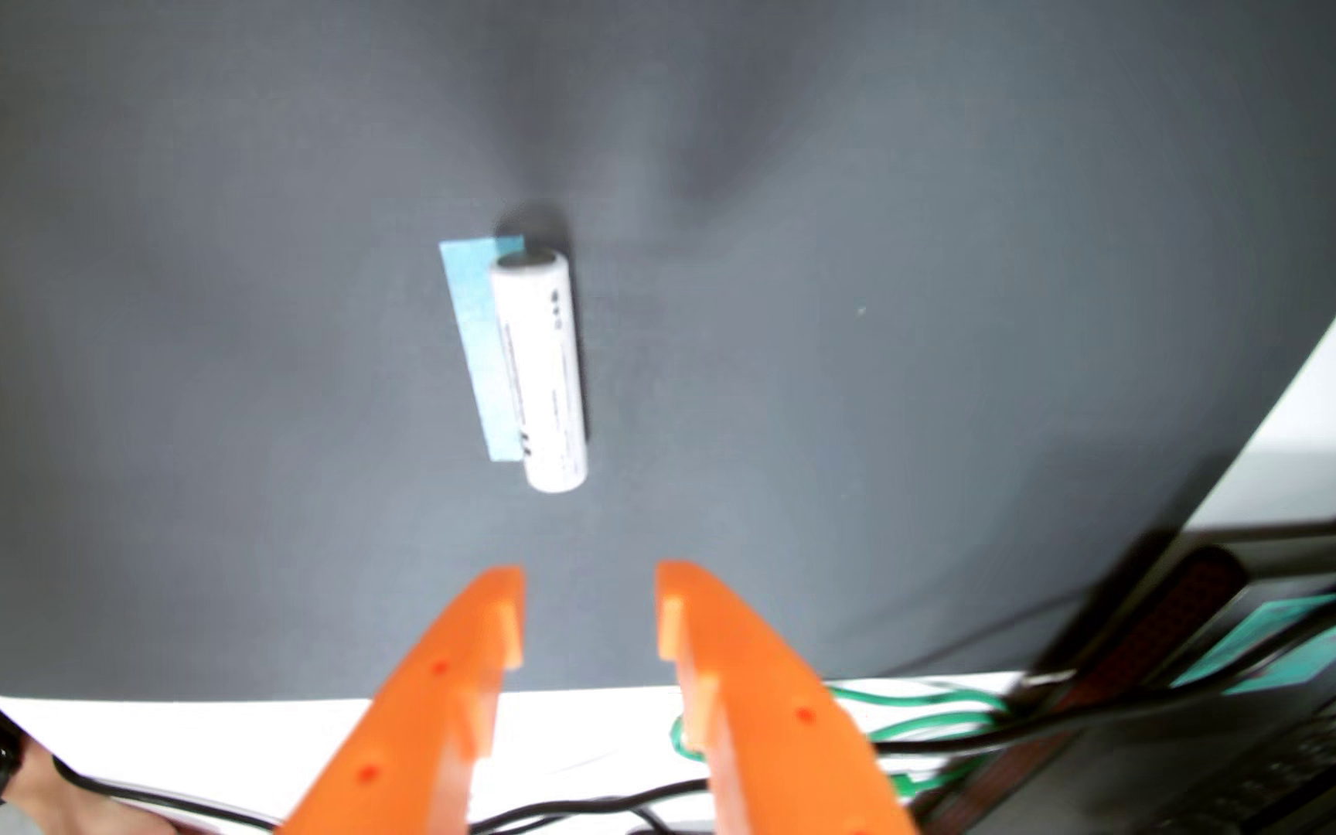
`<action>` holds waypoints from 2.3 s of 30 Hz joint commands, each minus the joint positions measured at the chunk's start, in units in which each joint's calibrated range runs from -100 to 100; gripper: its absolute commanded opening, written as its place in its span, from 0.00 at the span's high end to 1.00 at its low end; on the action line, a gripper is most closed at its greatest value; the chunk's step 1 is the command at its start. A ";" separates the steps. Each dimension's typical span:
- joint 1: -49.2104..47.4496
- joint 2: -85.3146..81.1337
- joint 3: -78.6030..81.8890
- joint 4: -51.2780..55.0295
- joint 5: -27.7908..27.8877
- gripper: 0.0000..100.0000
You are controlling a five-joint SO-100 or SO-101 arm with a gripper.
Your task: Insert Battery
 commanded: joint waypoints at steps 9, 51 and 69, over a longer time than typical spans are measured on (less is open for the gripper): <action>4.38 2.03 -0.69 -0.42 1.97 0.90; 4.73 11.53 -1.14 -3.98 6.71 0.90; 4.38 13.20 -1.05 -7.03 6.71 0.90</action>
